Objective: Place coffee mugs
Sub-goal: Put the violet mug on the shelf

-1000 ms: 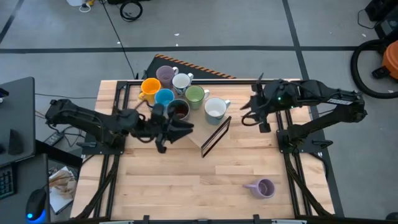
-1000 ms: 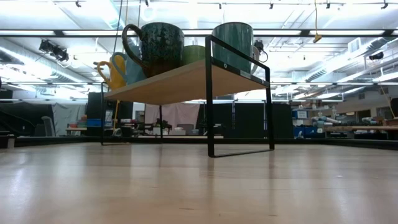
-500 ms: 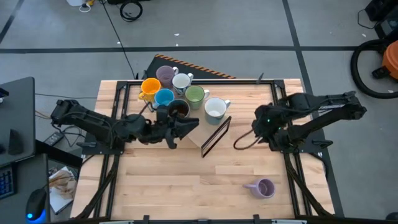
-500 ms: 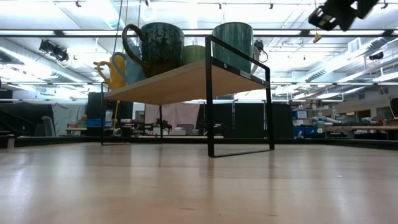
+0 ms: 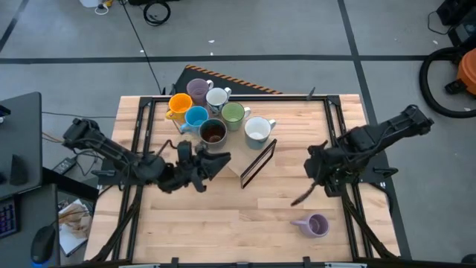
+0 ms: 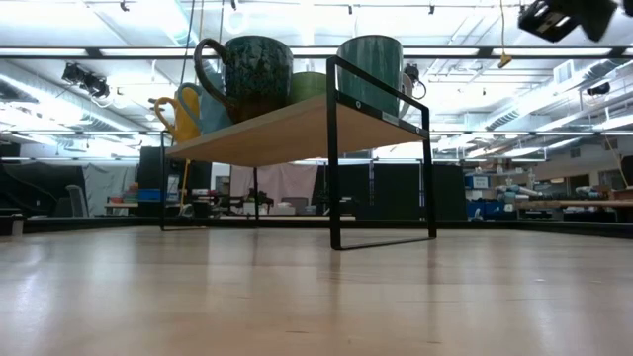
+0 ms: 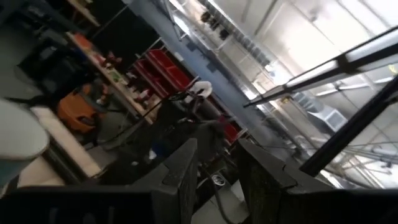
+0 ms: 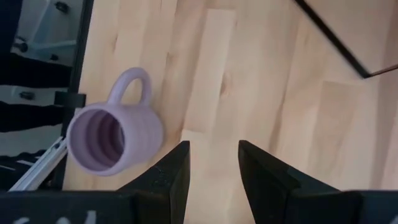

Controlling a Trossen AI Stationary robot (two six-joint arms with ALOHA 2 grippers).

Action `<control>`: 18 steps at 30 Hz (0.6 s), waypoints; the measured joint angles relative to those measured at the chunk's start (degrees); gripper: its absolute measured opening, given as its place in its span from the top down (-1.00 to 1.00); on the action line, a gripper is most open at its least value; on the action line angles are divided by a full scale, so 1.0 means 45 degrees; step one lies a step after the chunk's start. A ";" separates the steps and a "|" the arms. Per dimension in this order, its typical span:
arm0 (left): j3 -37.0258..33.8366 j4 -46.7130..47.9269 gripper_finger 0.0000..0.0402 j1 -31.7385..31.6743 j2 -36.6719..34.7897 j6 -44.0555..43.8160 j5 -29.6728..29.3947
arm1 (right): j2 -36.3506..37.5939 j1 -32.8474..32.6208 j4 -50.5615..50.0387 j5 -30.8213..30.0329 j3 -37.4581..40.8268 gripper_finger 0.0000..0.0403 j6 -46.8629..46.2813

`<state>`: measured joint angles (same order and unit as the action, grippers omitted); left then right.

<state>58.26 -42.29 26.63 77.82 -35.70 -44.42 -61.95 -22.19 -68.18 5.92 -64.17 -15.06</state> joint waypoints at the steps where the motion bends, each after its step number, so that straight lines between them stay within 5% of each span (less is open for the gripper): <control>1: 0.0000 0.0027 0.42 0.0157 0.0068 -0.0077 -0.0263 | 0.0000 -0.0275 -0.0009 -0.0094 0.0047 0.30 -0.0253; 7: 0.0000 0.0046 0.42 0.0793 0.0447 -0.0597 -0.1280 | -0.0268 -0.1938 0.0040 -0.0497 0.0296 0.30 -0.1133; 18: 0.0000 0.0044 0.42 0.1084 0.0466 0.0080 -0.1149 | -0.1203 -0.4284 0.2082 -0.1395 0.1148 0.29 -0.3144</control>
<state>58.26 -42.09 31.51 79.92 -35.34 -49.59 -67.37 -41.46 -58.81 -0.35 -59.00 -29.20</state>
